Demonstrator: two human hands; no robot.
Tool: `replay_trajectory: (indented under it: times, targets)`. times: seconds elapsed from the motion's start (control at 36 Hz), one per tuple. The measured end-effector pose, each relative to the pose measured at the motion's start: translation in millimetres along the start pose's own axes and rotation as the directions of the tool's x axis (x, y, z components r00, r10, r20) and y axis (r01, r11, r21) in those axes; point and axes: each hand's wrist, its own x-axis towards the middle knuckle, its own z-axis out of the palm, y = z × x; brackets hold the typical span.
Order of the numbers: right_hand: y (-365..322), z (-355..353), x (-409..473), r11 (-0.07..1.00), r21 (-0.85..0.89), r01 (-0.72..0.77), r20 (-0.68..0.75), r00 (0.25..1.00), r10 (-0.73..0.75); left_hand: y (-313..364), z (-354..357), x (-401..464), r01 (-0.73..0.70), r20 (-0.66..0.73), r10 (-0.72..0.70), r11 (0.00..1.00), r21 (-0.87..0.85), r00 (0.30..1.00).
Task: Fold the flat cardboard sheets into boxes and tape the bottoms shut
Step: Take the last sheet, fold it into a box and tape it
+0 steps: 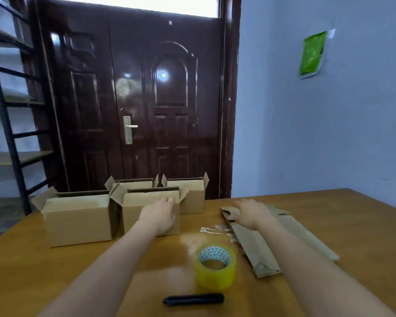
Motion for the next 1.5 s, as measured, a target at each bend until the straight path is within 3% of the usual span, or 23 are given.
replay_trajectory:
  times: [0.42,0.61,0.78,0.92,1.0,1.11,1.25,1.36,1.44,1.5]
  targets:
    - [108,22,-39,0.975,0.009,-0.224,0.117,0.968,0.221,137,29,25,-0.279,0.157,0.286,0.958,-0.067,0.945]
    - [145,45,-53,0.927,0.073,-0.369,0.193,0.917,0.35,174,53,31,-0.162,0.328,0.213,0.971,-0.174,0.92]
    - [160,68,-59,0.754,0.354,-0.554,0.288,0.831,0.476,185,65,33,-0.019,0.464,0.186,0.939,-0.342,0.866]
    - [169,80,-59,0.594,0.551,-0.586,0.241,0.793,0.559,194,66,33,0.023,0.418,0.169,0.909,-0.416,0.892]
    - [172,80,-58,0.421,0.693,-0.585,0.245,0.741,0.625,195,62,33,0.083,0.36,0.111,0.871,-0.483,0.926]
    - [176,81,-59,0.175,0.813,-0.555,0.324,0.681,0.657,193,57,33,0.187,0.299,0.022,0.737,-0.65,0.954]
    - [168,74,-65,-0.033,0.921,-0.388,0.318,0.7,0.639,191,50,36,0.21,0.221,-0.046,0.543,-0.813,0.974]
    - [158,57,-67,-0.109,0.975,-0.194,0.217,0.728,0.651,185,35,39,0.161,0.141,-0.089,0.288,-0.944,0.986]
    - [147,40,-68,-0.121,0.992,-0.04,0.111,0.738,0.666,177,11,41,0.087,0.082,-0.13,0.034,-0.996,0.988]
    - [138,27,-70,-0.12,0.991,0.051,0.042,0.749,0.661,170,-7,41,0.047,0.058,-0.149,-0.077,-0.996,0.987]
